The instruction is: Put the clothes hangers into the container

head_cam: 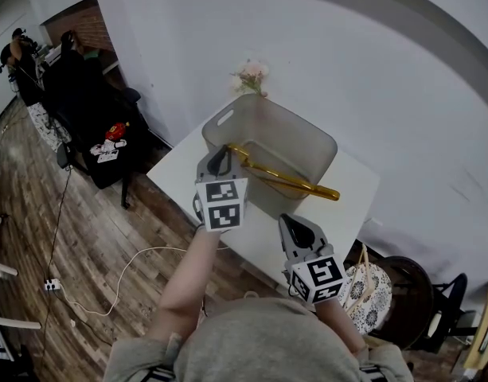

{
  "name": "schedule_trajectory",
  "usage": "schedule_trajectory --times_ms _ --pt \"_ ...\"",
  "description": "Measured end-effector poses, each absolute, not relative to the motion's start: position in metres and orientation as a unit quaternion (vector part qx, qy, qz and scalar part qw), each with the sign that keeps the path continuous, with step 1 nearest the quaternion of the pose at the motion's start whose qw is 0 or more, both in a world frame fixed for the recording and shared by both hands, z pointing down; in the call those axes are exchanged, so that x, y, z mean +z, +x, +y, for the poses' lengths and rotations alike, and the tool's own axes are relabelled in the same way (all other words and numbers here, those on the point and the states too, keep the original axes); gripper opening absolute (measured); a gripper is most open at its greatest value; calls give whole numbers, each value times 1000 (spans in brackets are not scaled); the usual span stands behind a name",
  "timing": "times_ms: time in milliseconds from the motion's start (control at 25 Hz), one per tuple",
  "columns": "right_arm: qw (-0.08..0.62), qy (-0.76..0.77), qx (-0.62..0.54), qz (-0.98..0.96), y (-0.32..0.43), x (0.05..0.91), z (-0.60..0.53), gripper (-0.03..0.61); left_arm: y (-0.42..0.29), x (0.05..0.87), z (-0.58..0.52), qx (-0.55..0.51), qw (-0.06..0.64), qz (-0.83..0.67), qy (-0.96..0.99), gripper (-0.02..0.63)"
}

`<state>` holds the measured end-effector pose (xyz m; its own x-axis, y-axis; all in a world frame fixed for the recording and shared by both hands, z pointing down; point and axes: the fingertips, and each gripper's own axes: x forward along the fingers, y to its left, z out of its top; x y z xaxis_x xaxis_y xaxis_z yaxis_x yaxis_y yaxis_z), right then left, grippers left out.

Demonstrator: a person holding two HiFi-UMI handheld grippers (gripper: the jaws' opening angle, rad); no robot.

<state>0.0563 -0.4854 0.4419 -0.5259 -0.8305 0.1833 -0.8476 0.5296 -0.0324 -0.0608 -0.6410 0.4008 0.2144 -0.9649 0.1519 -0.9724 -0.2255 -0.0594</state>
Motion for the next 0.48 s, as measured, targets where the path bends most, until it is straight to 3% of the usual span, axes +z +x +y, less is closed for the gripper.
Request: schedule_trajectory --times_ms 480 --pt "75 482 62 -871 56 446 -479 3 -70 431 -623 89 53 -624 775 18"
